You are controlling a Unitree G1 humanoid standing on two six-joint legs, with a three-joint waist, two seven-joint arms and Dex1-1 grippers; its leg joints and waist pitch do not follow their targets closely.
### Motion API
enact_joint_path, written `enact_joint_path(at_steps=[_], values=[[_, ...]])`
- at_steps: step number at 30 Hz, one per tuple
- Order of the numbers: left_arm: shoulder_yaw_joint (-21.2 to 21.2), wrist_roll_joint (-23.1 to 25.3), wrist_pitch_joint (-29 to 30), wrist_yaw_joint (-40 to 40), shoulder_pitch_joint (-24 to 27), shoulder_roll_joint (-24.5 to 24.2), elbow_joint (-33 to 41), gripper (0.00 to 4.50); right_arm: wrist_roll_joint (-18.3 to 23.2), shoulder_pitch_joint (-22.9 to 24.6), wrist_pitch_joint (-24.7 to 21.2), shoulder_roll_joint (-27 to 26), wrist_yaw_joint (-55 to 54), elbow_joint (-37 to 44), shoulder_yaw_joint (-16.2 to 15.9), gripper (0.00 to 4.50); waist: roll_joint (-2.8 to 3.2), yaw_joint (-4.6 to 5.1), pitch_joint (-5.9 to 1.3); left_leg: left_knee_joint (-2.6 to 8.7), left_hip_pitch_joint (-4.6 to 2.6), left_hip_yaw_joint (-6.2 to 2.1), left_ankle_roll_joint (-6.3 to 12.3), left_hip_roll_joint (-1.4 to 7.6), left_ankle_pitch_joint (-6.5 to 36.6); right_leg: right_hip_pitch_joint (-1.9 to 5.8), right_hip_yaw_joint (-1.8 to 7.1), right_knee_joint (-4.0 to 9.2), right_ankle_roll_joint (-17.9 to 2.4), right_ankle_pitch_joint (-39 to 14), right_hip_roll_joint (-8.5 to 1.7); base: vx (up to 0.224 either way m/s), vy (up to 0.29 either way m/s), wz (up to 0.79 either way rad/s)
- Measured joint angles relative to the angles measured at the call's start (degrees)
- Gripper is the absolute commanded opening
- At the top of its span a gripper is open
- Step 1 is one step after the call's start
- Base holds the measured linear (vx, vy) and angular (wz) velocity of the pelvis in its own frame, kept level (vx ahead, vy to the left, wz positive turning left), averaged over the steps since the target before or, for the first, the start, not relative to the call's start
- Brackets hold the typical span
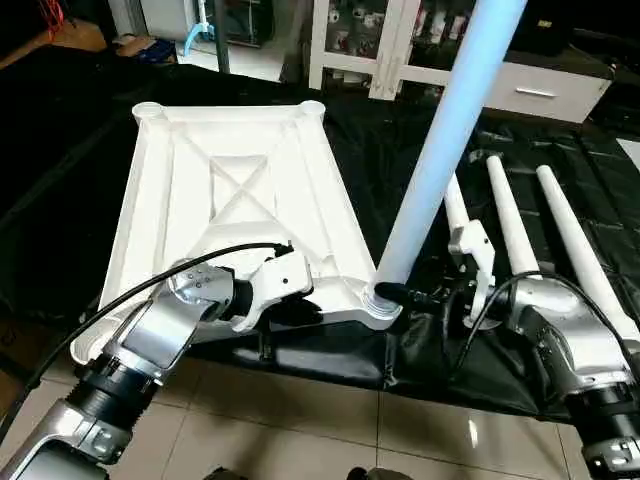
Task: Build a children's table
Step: Rotate leg to tighten
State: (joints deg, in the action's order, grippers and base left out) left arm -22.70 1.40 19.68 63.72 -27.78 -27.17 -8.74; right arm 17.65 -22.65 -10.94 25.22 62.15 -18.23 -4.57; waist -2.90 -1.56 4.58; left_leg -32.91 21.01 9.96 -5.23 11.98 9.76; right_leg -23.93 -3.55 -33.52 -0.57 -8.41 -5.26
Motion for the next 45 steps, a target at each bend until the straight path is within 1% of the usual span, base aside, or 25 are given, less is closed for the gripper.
enact_joint_path(at_steps=[2,4,6,9,11,14,18,21,24,25,27,30,31,33,34,35,36,38,39,40,41,42,43,44,45], values=[[0.0,0.0,0.0,0.0,0.0,0.0,0.0,0.0,0.0,0.0,0.0,0.0,0.1,0.0,-0.1,3.32,0.01,-0.05,0.0,0.0,0.0,-0.01,0.0,0.0,0.0,0.0,0.0,-0.01,0.0,0.0,0.0,0.0,0.0,0.0],[0.0,0.0,0.0,0.0,0.0,0.0,0.0,0.0,0.0,0.0,0.0,0.1,0.3,0.0,-0.1,3.01,0.01,-0.05,0.0,0.0,0.0,-0.01,0.0,0.0,0.0,0.01,0.0,0.0,0.0,0.0,0.01,0.0,0.0,0.0],[0.0,0.0,-0.1,0.0,0.0,0.0,0.0,0.0,0.0,0.0,-0.1,0.2,0.8,0.0,-0.3,3.0,0.01,-0.04,0.0,0.0,0.0,-0.01,0.0,0.0,0.0,0.01,0.0,0.0,0.0,0.0,0.01,0.0,0.0,0.0],[-0.1,0.0,0.1,0.0,0.0,0.0,0.0,0.0,0.3,0.0,-0.8,0.2,1.1,0.0,-0.3,2.62,0.01,-0.05,0.0,0.0,-0.01,-0.01,0.0,0.0,0.0,0.01,0.0,-0.01,0.0,0.0,0.01,0.0,0.0,0.0],[-0.1,0.0,0.1,0.0,-0.1,0.0,0.0,0.0,0.6,0.0,-1.2,0.2,1.8,0.0,-0.4,2.55,0.01,-0.05,0.0,0.0,0.0,-0.01,0.0,0.0,0.0,0.01,0.0,0.0,0.0,0.0,0.01,0.0,0.0,0.0],[-0.1,-0.1,0.2,0.2,-0.1,-0.1,0.0,0.0,0.7,0.0,-1.5,0.2,2.2,0.0,-0.5,2.2,0.01,-0.06,0.0,0.0,0.0,-0.02,0.0,0.0,0.0,0.01,0.0,-0.01,0.0,0.0,0.01,0.0,0.0,0.0],[-0.2,0.0,0.1,0.3,-0.1,-0.3,0.1,0.0,0.3,0.0,-1.1,0.0,2.0,0.0,-0.6,2.03,0.0,-0.03,0.0,0.0,-0.02,-0.01,0.0,0.0,0.0,0.03,0.0,-0.01,0.0,0.0,0.01,0.0,0.0,0.0],[-0.2,0.3,0.6,0.2,-0.2,-0.8,0.0,0.0,-0.5,0.1,0.3,-1.4,0.0,-0.5,-0.9,1.93,-0.06,0.39,-0.05,0.0,-0.06,-0.02,-0.01,0.01,0.0,0.13,0.0,-0.03,0.0,0.0,0.03,0.0,0.0,0.0],[-0.1,1.6,2.3,-1.5,-1.2,-0.3,-0.8,0.0,-2.2,-0.1,0.0,-5.1,-7.3,-1.0,-0.8,1.91,-0.26,1.49,-0.17,0.03,-0.13,-0.11,-0.04,0.01,0.0,0.23,-0.01,-0.05,0.3,-0.2,0.05,0.0,0.0,0.0],[0.2,2.5,3.6,-3.4,-1.9,0.4,-1.9,0.0,-3.0,-0.2,-0.9,-8.4,-14.0,-1.2,-0.4,1.9,-0.45,2.09,-0.29,0.03,-0.2,-0.2,-0.05,0.0,0.0,0.21,-0.06,-0.05,0.3,-0.2,0.05,-0.056,-0.007,-0.09],[0.5,3.6,5.1,-5.8,-2.8,1.4,-3.0,0.0,-4.5,-0.9,-1.6,-11.6,-21.9,-1.4,-0.4,1.89,-0.49,2.72,-0.32,0.01,-0.22,-0.47,-0.07,-0.03,0.0,0.14,-0.21,0.13,0.4,-0.2,0.04,-0.06,-0.003,-0.12],[1.7,5.2,9.4,-13.1,-5.1,6.9,-6.7,0.0,-7.7,-3.3,-1.5,-18.5,-39.6,-4.3,0.5,1.89,-0.53,3.44,-0.31,-0.13,-0.2,-1.07,-0.07,-0.14,0.0,0.0,-0.59,0.68,0.4,-0.3,0.04,-0.064,0.013,-0.13],[1.7,5.8,11.0,-16.3,-6.6,9.1,-8.4,0.0,-9.4,-4.7,-0.7,-21.6,-47.7,-6.2,1.0,1.89,-0.4,3.9,-0.23,-0.32,-0.05,-1.42,-0.07,-0.14,0.0,-0.05,-0.93,0.99,0.4,-0.3,0.03,-0.064,0.023,-0.11],[1.6,6.1,11.7,-19.0,-7.3,11.1,-9.7,0.0,-11.0,-5.9,0.7,-24.2,-55.0,-8.5,1.1,1.88,-0.07,4.56,-0.05,-0.27,-0.03,-1.86,-0.06,-0.09,0.0,0.28,-1.89,1.96,0.4,-0.3,-0.09,-0.065,0.029,-0.11],[1.7,6.2,12.0,-20.1,-7.7,11.8,-10.4,0.0,-11.8,-6.9,1.7,-25.4,-58.0,-10.2,1.1,1.88,0.28,4.87,0.18,-0.22,-0.04,-2.43,-0.05,-0.02,0.0,0.76,-2.67,2.79,0.4,-0.3,-0.1,-0.056,0.042,-0.11],[1.7,6.2,12.3,-20.6,-7.9,12.1,-10.8,0.0,-12.4,-7.4,2.3,-26.1,-59.7,-11.2,1.1,1.88,0.55,5.06,0.35,-0.11,-0.04,-2.82,-0.05,0.01,0.0,1.12,-3.19,3.27,0.4,-0.3,-0.12,-0.056,0.042,-0.11],[1.7,6.3,12.4,-20.8,-8.0,12.0,-11.0,0.0,-12.7,-7.8,3.1,-26.6,-60.0,-12.3,1.1,1.88,0.66,5.19,0.42,-0.01,-0.07,-2.92,-0.05,0.01,0.0,1.26,-3.33,3.44,0.4,-0.3,-0.14,-0.055,0.025,-0.04],[1.7,6.4,12.3,-20.8,-8.0,11.8,-11.5,0.0,-12.9,-8.6,5.2,-27.0,-58.9,-14.1,1.1,1.88,0.57,5.3,0.47,0.02,-0.31,-2.72,-0.05,-0.02,0.0,1.18,-3.07,2.86,0.3,-0.3,-0.15,0.0,0.0,0.0],[1.7,6.4,11.9,-20.4,-8.0,11.0,-11.4,0.0,-13.1,-8.2,6.7,-26.4,-56.2,-14.7,0.8,2.23,0.56,5.38,0.5,0.17,-0.55,-2.58,-0.06,-0.02,0.0,1.18,-2.95,2.61,0.3,-0.3,-0.16,0.0,0.0,0.0],[1.6,6.3,11.2,-19.5,-7.7,10.3,-11.3,0.0,-13.3,-7.8,8.1,-25.5,-53.3,-14.6,0.3,2.58,0.86,5.5,0.77,0.26,-0.77,-2.6,-0.11,-0.12,0.1,1.22,-3.71,3.05,0.4,-0.3,-0.29,0.0,0.0,0.0],[1.6,6.3,10.8,-19.0,-7.6,9.9,-11.1,0.0,-13.4,-7.4,8.8,-24.9,-51.7,-14.3,-0.1,2.58,1.38,5.5,1.08,0.4,-0.8,-2.88,-0.21,0.01,0.4,1.48,-5.06,3.83,0.4,-0.3,-0.45,0.0,0.0,0.0],[1.7,6.3,10.3,-18.4,-7.4,9.3,-10.9,0.0,-13.5,-7.0,8.9,-24.4,-50.5,-13.7,-0.3,2.6,1.76,5.47,1.3,0.78,-0.79,-3.3,-0.26,0.21,0.8,2.22,-6.2,4.52,0.4,-0.4,-0.85,0.0,0.0,0.0],[1.6,6.3,9.3,-17.8,-7.1,8.5,-10.6,0.0,-13.2,-6.1,8.9,-23.5,-48.7,-12.3,-0.4,2.63,1.91,4.95,1.53,1.32,-0.54,-3.42,-0.27,0.59,0.8,2.23,-6.51,3.03,0.3,-1.6,-1.1,-0.049,-0.061,-0.01],[1.4,6.3,8.6,-17.5,-7.1,8.2,-10.5,0.0,-12.9,-5.2,9.0,-22.7,-47.9,-11.2,-0.2,2.71,1.65,4.13,1.75,1.36,-0.82,-2.37,-0.28,0.7,0.8,1.72,-4.85,-0.06,-0.7,-2.9,-1.02,-0.049,-0.061,-0.01],[1.4,6.2,8.0,-16.8,-6.5,7.9,-10.0,0.0,-12.5,-5.0,8.9,-21.9,-47.0,-10.7,-0.3,2.84,0.07,3.35,1.58,1.2,-1.76,-0.83,-0.27,0.54,0.8,1.64,-2.72,-2.33,-0.4,-2.9,-1.16,0.013,-0.154,0.15]])
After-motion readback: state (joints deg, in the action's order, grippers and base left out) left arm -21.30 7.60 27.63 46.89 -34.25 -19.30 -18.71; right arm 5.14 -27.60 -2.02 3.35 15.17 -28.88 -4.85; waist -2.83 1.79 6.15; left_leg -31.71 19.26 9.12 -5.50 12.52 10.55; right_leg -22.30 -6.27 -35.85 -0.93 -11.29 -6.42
